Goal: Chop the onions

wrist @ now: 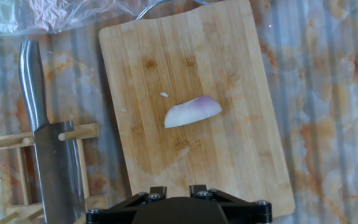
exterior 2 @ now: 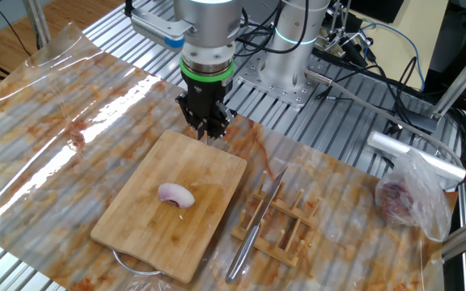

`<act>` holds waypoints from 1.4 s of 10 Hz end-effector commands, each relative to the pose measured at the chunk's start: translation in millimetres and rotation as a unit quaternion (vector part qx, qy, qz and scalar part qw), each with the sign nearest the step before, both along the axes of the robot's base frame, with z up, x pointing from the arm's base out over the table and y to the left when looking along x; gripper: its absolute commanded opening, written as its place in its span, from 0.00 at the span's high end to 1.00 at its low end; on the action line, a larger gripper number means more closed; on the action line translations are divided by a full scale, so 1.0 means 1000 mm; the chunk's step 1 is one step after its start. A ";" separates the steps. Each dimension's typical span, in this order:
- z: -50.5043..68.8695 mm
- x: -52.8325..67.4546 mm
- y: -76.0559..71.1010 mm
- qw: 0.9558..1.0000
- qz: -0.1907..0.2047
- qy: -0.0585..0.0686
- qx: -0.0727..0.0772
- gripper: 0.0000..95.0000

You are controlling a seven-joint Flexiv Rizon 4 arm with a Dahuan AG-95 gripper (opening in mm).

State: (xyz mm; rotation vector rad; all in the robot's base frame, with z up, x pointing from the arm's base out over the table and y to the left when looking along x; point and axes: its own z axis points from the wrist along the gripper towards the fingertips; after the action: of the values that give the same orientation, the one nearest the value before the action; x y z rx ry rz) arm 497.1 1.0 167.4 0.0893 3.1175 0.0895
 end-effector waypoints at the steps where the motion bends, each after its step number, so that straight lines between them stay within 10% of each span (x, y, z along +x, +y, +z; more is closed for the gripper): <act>1: -0.001 0.001 0.000 1.000 0.001 0.000 0.001 0.80; 14: -0.011 0.003 0.004 1.000 0.003 0.000 0.008 0.80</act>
State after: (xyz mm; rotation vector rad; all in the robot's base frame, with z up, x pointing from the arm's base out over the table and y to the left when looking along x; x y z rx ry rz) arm 500.0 5.1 155.3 0.0805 3.1174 0.1157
